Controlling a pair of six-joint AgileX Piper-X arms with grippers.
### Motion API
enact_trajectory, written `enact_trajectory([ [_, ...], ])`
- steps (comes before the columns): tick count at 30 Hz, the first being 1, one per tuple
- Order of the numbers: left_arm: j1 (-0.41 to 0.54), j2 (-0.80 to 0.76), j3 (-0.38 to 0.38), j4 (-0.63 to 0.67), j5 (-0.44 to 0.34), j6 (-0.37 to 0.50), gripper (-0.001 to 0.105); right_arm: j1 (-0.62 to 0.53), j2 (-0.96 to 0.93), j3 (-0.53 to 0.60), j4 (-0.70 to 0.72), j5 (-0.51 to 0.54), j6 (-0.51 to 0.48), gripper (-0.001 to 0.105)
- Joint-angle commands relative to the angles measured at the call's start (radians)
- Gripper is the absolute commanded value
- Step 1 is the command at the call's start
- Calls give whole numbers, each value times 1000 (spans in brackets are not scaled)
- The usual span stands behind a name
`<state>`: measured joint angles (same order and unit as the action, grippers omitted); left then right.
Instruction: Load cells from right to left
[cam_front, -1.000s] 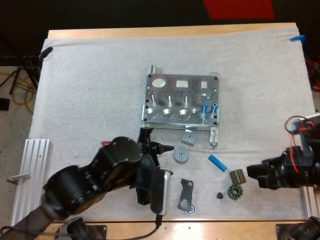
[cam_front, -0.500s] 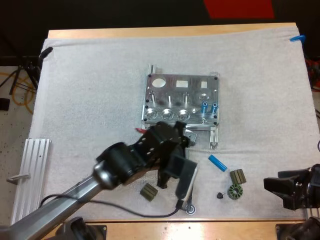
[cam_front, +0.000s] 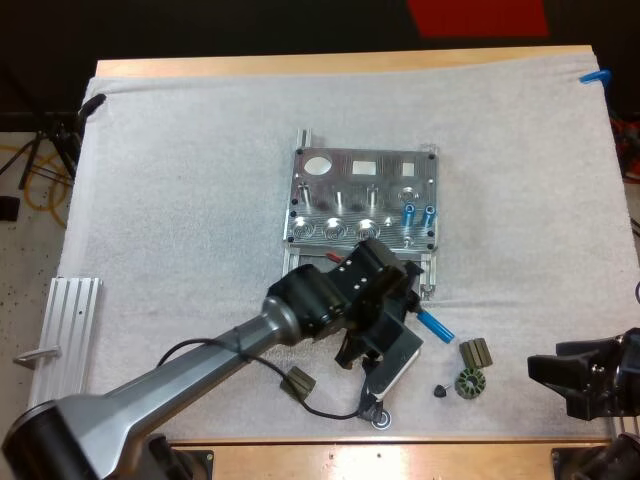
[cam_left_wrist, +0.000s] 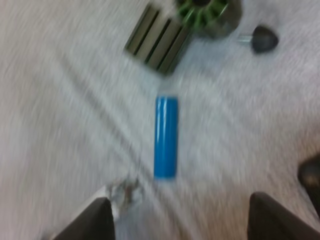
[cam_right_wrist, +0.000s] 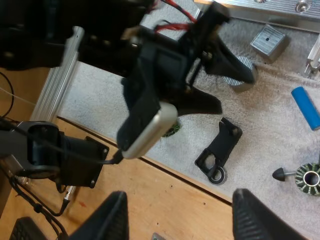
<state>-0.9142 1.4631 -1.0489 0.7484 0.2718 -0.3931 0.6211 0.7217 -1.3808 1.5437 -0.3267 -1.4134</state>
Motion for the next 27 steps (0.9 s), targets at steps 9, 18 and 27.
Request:
enact_trajectory([
  [9, -2, 107, -1, -86, 58, 89, 57, 0, -2, -2, 39, 7, 4, 47],
  [18, -2, 192, -1, -193, 59, 85, 57, 0, -2, -2, 39, 39, 4, 47],
  [27, -2, 283, -1, -225, 62, 85, 57, 0, -2, -2, 39, 39, 4, 47],
])
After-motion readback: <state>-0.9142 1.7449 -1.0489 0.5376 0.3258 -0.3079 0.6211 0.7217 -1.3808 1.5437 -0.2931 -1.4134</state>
